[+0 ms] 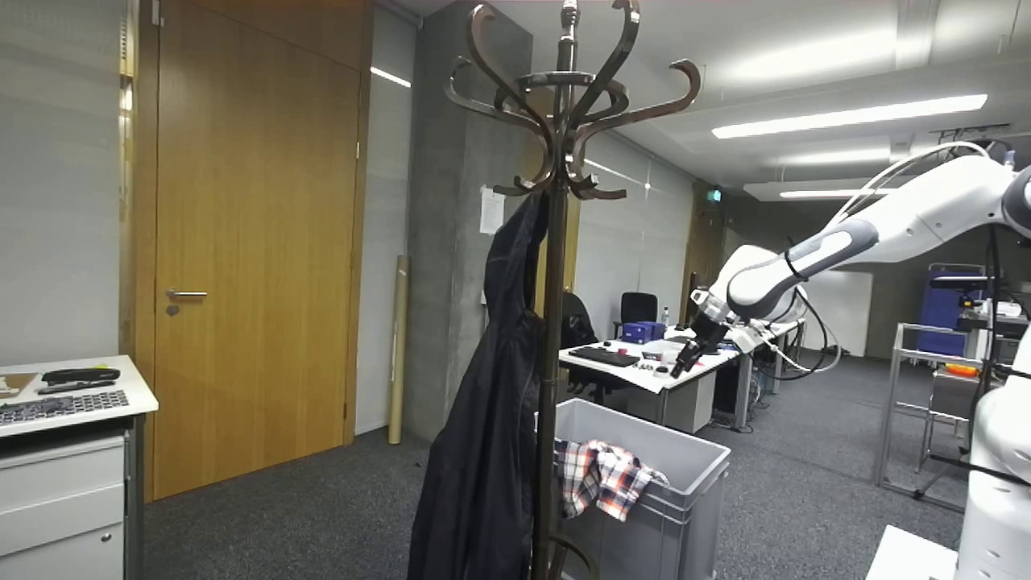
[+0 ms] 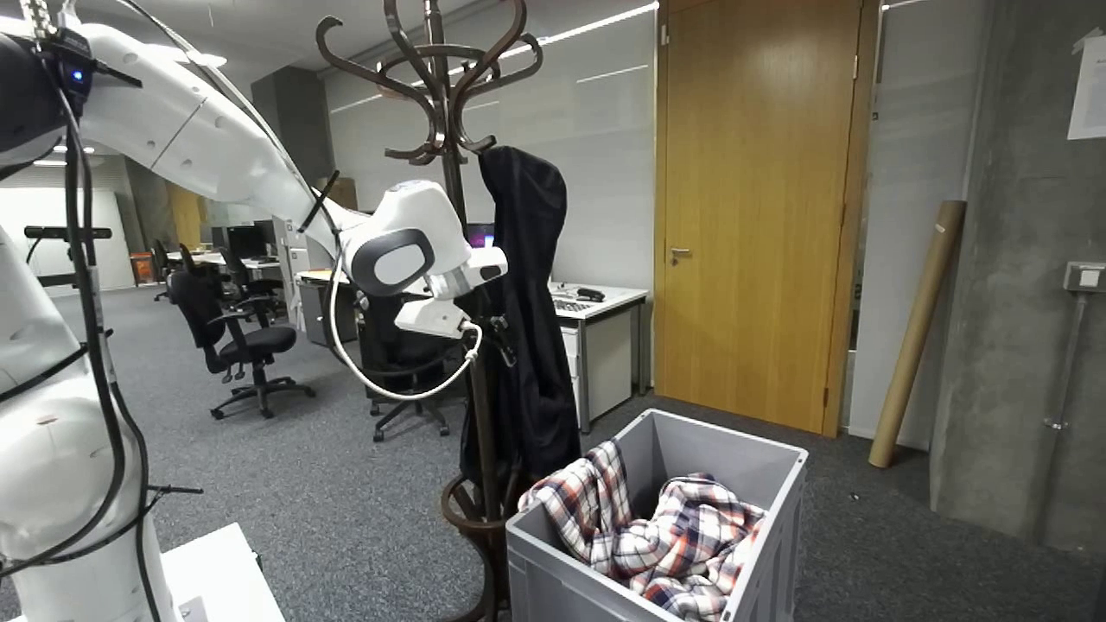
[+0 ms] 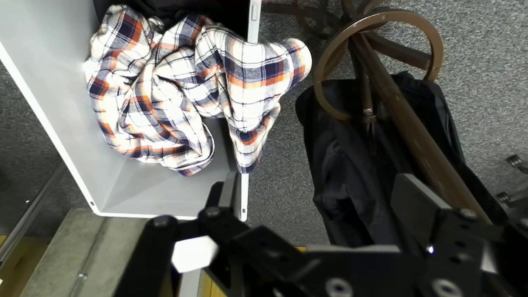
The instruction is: Put the hanging parts of the object in the basin
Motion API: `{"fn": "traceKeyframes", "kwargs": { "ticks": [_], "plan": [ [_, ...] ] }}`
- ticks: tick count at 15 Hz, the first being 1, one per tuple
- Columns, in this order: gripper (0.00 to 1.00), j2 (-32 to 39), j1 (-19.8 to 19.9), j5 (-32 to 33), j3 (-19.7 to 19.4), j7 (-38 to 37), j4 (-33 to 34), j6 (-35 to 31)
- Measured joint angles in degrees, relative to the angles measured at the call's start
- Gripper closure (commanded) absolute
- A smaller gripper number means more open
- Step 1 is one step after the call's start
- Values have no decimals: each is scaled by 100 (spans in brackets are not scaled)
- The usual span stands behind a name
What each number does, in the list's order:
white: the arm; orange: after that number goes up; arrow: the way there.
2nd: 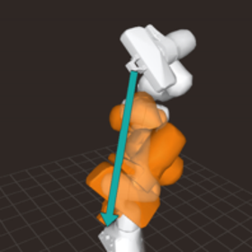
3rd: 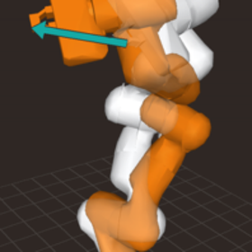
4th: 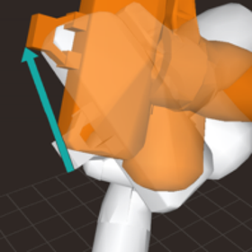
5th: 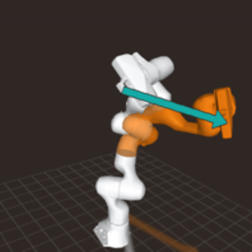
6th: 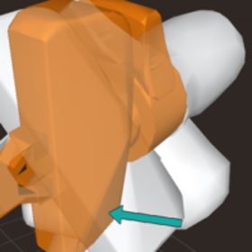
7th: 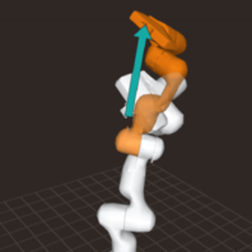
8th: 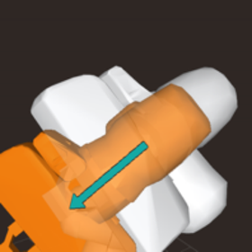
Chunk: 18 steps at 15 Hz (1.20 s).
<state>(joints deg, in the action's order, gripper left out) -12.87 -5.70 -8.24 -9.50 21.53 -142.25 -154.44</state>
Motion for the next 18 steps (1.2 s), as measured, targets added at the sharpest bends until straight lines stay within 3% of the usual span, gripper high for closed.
{"fn": "traceKeyframes", "kwargs": {
  "ticks": [9,18],
  "plan": [
    [0,829,-114,-680,244,196,507,32],
    [0,2042,180,-655,710,195,1535,24]
  ]
}}
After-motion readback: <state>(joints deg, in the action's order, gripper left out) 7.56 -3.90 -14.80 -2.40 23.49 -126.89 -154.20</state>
